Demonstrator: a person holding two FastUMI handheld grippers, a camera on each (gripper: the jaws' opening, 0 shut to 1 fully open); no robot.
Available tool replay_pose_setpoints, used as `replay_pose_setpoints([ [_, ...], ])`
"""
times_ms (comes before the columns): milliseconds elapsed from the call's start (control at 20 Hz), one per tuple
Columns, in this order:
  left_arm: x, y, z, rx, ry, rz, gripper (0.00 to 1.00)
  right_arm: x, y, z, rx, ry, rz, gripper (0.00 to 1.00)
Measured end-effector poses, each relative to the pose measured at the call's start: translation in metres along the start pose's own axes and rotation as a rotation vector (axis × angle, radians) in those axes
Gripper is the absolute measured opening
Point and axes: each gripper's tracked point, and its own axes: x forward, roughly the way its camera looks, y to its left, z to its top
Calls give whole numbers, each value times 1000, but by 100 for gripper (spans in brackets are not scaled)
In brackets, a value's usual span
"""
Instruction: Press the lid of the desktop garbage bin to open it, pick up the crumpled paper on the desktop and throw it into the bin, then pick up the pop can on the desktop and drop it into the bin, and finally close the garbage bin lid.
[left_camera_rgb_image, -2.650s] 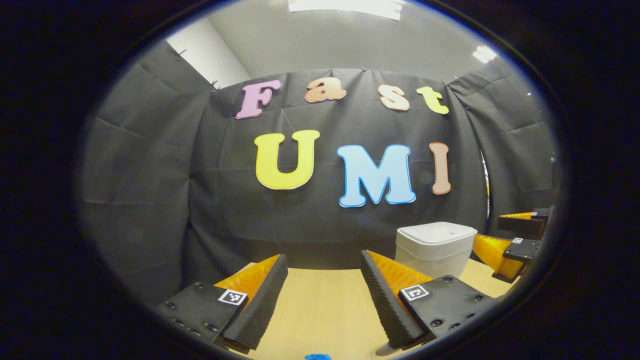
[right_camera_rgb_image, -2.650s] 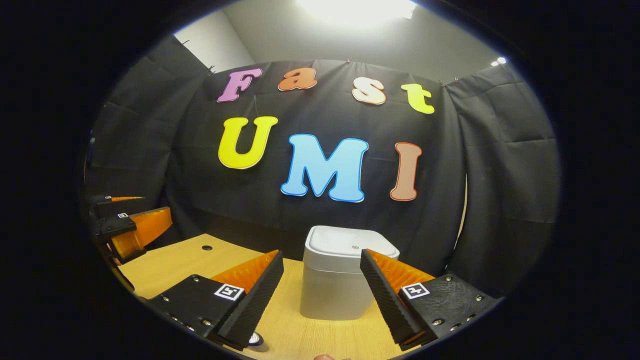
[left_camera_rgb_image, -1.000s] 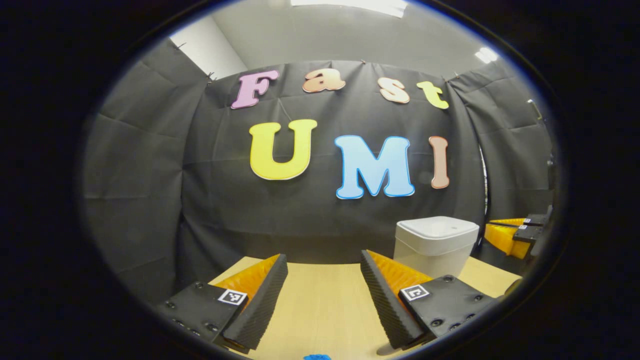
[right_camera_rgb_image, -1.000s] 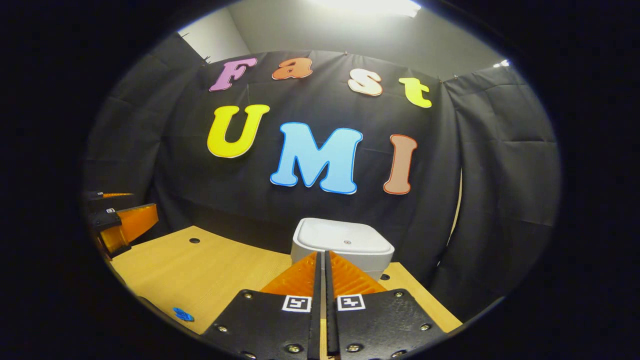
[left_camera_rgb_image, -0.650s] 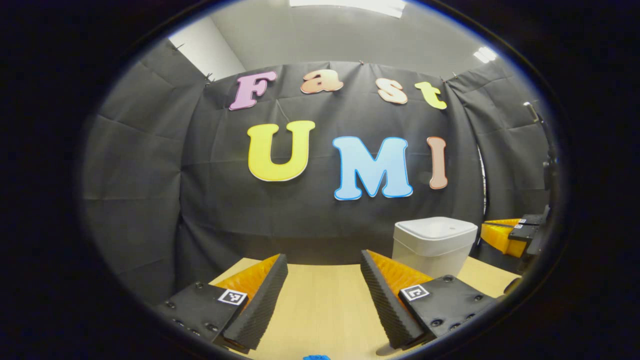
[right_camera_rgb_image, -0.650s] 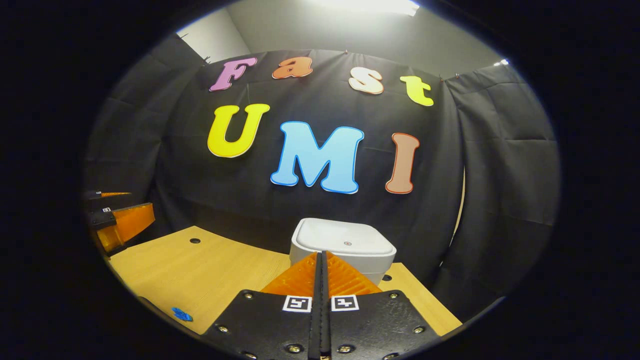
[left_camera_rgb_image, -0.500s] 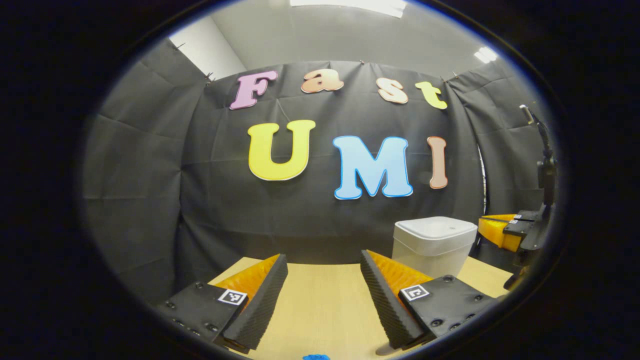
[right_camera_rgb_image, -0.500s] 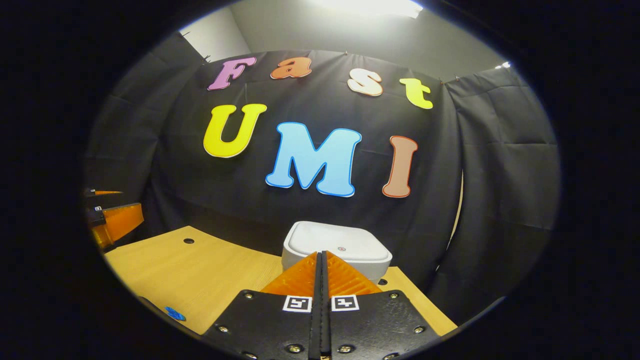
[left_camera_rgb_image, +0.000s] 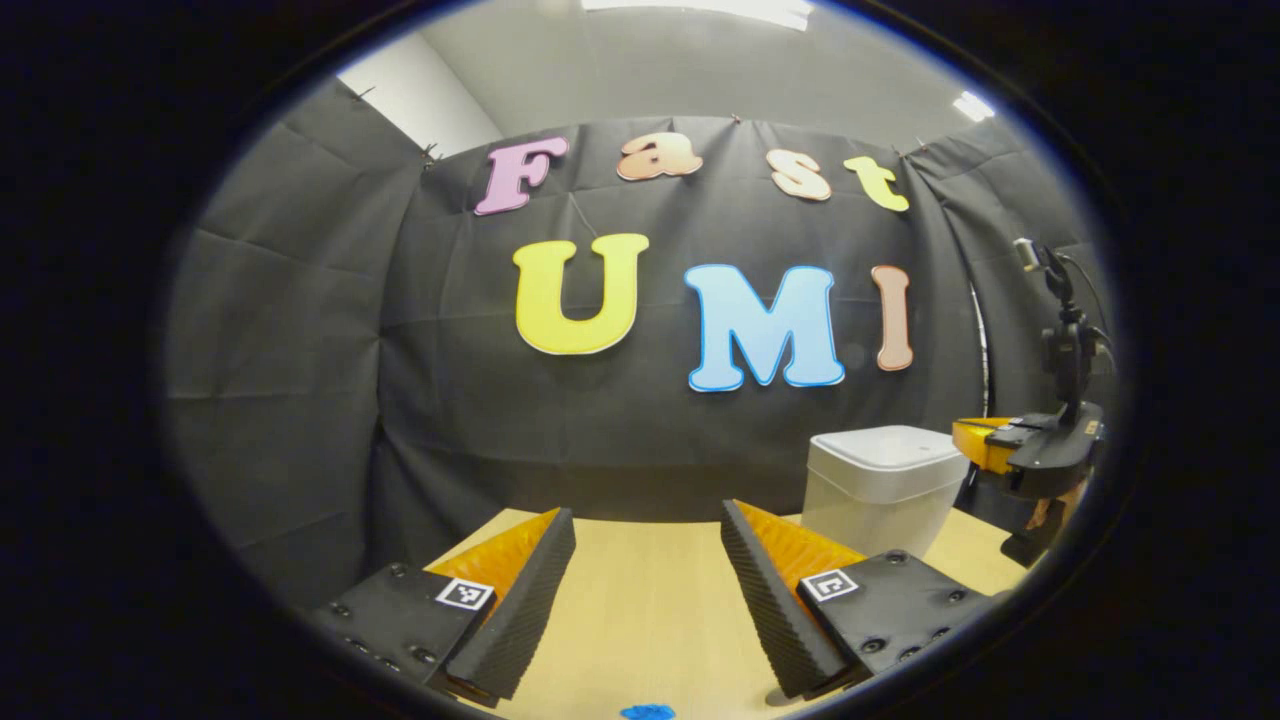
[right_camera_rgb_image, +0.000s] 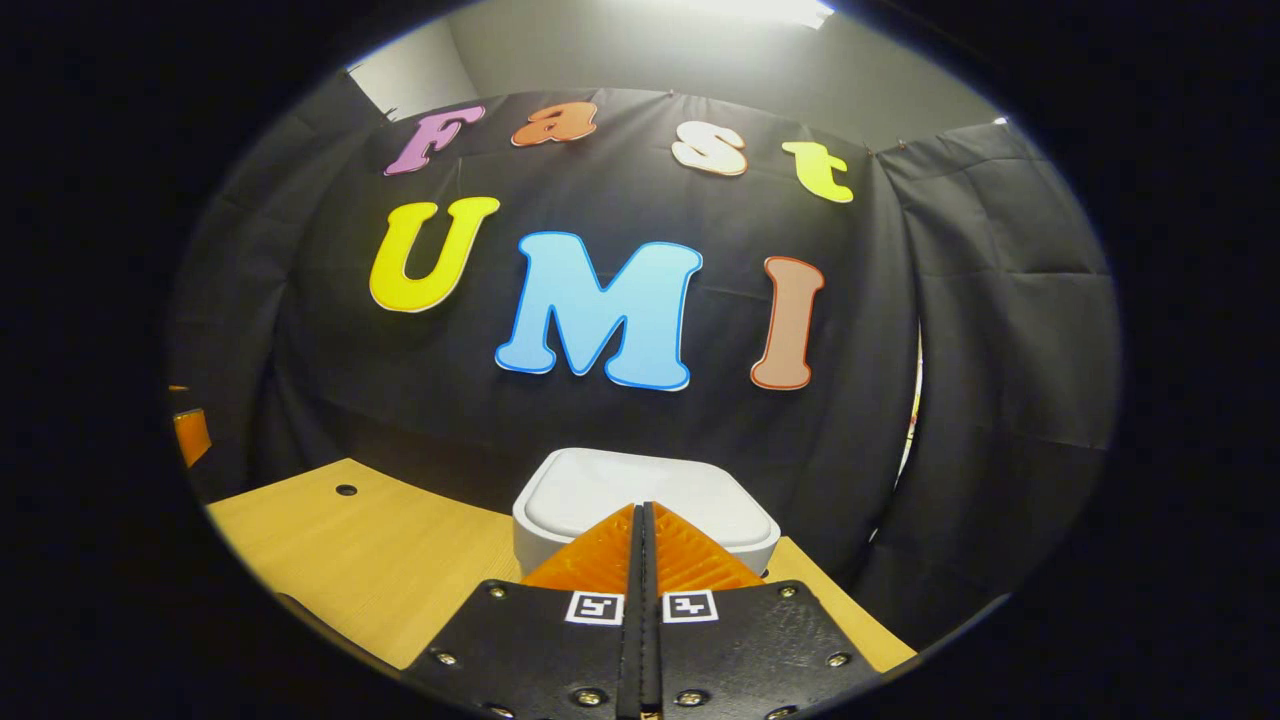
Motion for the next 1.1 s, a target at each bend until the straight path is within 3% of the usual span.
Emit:
replay_pose_setpoints([
  [250, -4, 10, -5, 1, 14, 33, 100, 32, 2, -9, 137, 62, 27, 0],
  [650, -5, 12, -4, -2, 19, 46, 100, 50, 1, -17, 192, 102, 38, 0],
  [900, -2, 8, -8, -5, 23, 38, 100, 50, 3, -22, 170, 127, 72, 0],
  [1100, -1, 6, -12, -27, 28, 38, 100, 50, 0, -23, 101, 113, 47, 1],
])
